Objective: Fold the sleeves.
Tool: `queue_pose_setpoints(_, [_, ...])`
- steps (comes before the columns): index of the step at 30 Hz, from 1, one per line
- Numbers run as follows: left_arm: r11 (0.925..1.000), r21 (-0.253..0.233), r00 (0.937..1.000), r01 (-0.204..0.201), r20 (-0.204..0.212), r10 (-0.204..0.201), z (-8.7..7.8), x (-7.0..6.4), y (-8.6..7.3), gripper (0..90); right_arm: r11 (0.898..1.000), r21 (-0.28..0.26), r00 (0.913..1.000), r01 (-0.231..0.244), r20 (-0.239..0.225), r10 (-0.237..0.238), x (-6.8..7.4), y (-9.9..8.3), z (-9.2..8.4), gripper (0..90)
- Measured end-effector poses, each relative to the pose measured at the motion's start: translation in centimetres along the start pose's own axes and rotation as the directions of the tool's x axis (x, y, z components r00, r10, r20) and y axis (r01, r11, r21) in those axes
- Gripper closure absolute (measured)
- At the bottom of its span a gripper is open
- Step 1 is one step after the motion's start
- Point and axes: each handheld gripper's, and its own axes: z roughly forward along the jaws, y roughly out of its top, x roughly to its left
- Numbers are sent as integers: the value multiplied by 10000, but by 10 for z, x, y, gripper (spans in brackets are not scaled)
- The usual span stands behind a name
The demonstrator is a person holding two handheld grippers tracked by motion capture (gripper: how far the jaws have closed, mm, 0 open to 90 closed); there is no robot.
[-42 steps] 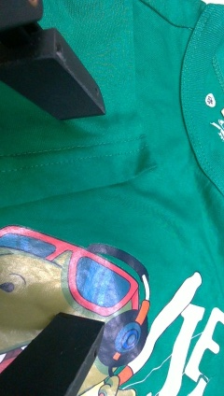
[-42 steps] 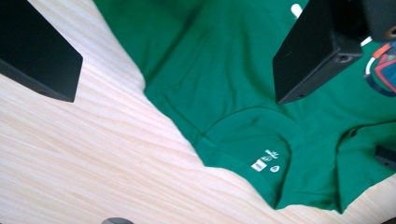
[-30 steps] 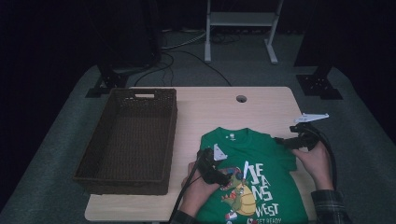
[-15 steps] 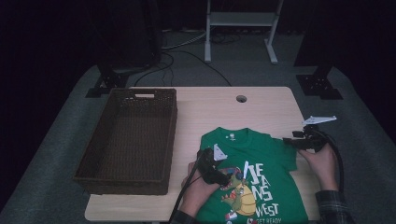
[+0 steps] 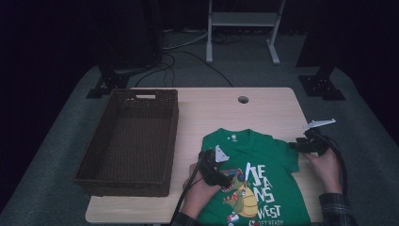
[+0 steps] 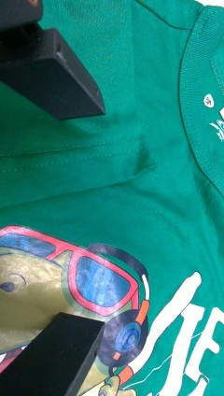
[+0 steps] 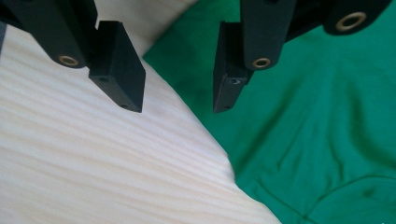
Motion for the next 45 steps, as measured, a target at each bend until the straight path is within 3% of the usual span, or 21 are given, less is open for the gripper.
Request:
queue_pose_setpoints(16, [10000,2,10000,2,-1,-2,0,0,0,0,9984,357,9989,-428,-175,434,-11,-10,8,651])
queue_pose_setpoints(21, [10000,8,10000,-3,-3,3,0,0,0,0,9981,363,9970,-494,-571,515,-10,-10,9,828])
queue_pose_setpoints(23, [10000,14,10000,-9,-3,9,0,0,0,0,9980,396,9968,-494,-605,517,-9,-9,9,846])
queue_pose_setpoints(34, [10000,16,10000,-10,1,10,0,0,0,0,9993,358,9998,-123,-179,130,-2,-5,3,866])
queue_pose_setpoints(45, [10000,17,10000,1,4,-1,0,0,0,0,10000,12,9997,-65,-222,66,2,-3,-6,864])
